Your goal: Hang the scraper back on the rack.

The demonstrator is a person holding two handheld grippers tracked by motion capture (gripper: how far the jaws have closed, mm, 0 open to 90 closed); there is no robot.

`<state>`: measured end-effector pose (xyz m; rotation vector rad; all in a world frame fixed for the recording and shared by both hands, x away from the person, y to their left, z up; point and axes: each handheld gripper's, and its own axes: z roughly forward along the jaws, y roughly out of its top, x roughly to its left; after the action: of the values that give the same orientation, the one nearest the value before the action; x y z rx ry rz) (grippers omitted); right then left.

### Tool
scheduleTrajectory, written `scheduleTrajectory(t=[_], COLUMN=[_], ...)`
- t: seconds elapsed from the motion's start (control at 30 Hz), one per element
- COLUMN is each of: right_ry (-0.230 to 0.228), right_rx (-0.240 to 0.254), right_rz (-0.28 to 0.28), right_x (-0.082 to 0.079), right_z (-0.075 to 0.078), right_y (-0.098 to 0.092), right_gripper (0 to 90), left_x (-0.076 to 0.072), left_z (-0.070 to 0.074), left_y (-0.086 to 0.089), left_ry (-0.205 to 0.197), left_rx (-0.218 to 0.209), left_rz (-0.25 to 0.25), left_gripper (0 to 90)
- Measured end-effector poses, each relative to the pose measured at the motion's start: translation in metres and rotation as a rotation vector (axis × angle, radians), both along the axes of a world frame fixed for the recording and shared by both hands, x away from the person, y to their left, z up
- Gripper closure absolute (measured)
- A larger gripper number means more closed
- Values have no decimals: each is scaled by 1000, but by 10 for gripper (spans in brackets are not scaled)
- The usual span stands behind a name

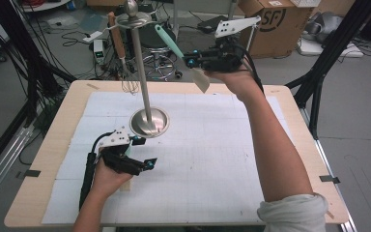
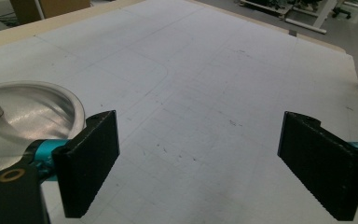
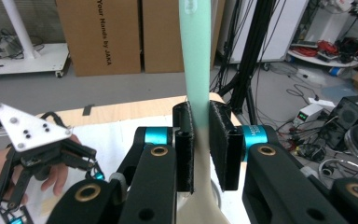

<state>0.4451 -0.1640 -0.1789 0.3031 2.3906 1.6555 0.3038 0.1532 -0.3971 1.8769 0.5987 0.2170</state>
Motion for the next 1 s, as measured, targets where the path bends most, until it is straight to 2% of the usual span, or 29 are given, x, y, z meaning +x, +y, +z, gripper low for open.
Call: scheduleTrajectory(t=[0.2, 0.27, 0.33, 0.37, 0.5, 0.8, 1.0], right_ry=[-5, 11, 1, 14, 11, 14, 5], right_rx=[28, 11, 10, 15, 24, 41, 70], right_rz=[-16, -25, -23, -9, 21, 15, 66], right_x=[3, 4, 4, 3, 1, -1, -8], right_z=[6, 4, 2, 2, 3, 6, 9], right_y=[-5, -4, -3, -1, 1, -8, 1], right_gripper=[847, 848, 851, 852, 853, 853, 853], left_x=[0, 0, 0, 0, 0, 0, 0], left_z=[0, 0, 0, 0, 0, -1, -1], left_y=[0, 0, 1, 1, 1, 1, 0], left_ry=[2, 4, 2, 2, 3, 3, 4], left_rx=[-2, -3, 2, 0, -2, -2, 2], left_rz=[-6, -3, -6, -6, 0, 1, -2], left_gripper=[132, 132, 132, 132, 132, 132, 132])
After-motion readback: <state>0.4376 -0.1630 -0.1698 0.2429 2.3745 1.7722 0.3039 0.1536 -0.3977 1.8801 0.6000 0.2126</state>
